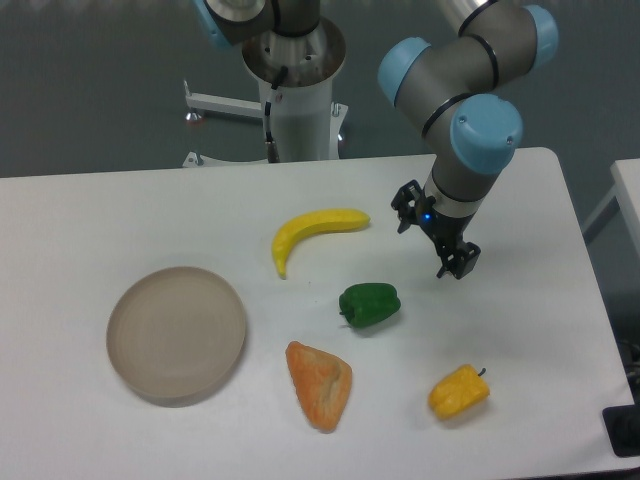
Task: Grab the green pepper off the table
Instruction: 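Move the open gripper down toward the green bell pepper, then close the gripper around the green bell pepper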
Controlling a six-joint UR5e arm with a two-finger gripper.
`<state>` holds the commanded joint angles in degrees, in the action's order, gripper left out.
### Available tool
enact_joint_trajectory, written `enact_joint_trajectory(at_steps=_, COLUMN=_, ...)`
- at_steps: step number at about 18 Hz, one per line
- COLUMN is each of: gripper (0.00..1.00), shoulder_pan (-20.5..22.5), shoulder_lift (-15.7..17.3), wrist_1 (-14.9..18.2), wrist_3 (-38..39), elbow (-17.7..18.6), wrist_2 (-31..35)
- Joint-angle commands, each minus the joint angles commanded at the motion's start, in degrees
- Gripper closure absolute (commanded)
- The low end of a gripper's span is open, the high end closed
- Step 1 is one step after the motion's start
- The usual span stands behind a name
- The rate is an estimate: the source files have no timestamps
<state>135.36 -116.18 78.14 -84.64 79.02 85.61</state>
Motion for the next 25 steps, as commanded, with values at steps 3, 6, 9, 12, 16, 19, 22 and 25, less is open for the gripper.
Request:
enact_joint_trajectory(at_steps=3, gripper=0.0, shoulder_pan=-1.76, shoulder_lift=-2.46, wrist_1=-3.95, wrist_3=-0.44, elbow=0.09, wrist_2=0.0)
enact_joint_trajectory(at_steps=6, gripper=0.0, shoulder_pan=-4.13, shoulder_lift=-5.54, wrist_1=-6.42, wrist_3=-0.62, elbow=-0.7, wrist_2=0.09)
enact_joint_trajectory(at_steps=9, gripper=0.0, shoulder_pan=-4.32, shoulder_lift=-5.81, wrist_1=-6.6, wrist_3=-0.44, elbow=0.08, wrist_2=0.0)
enact_joint_trajectory(at_steps=12, gripper=0.0, shoulder_pan=-4.93, shoulder_lift=-5.46, wrist_1=-6.34, wrist_3=-0.26, elbow=0.53, wrist_2=0.44)
enact_joint_trajectory(at_steps=16, gripper=0.0, shoulder_pan=-5.02, shoulder_lift=-5.28, wrist_1=-6.07, wrist_3=-0.26, elbow=0.53, wrist_2=0.7)
enact_joint_trajectory(at_steps=19, gripper=0.0, shoulder_pan=-5.11, shoulder_lift=-5.55, wrist_1=-6.25, wrist_3=-0.09, elbow=1.75, wrist_2=0.79)
enact_joint_trajectory(at_steps=22, gripper=0.0, shoulder_pan=-5.63, shoulder_lift=-5.98, wrist_1=-6.6, wrist_3=0.0, elbow=2.98, wrist_2=0.79)
enact_joint_trajectory(at_steps=25, gripper=0.06, shoulder_pan=-5.72, shoulder_lift=-5.99, wrist_1=-6.69, wrist_3=-0.18, elbow=3.51, wrist_2=0.79)
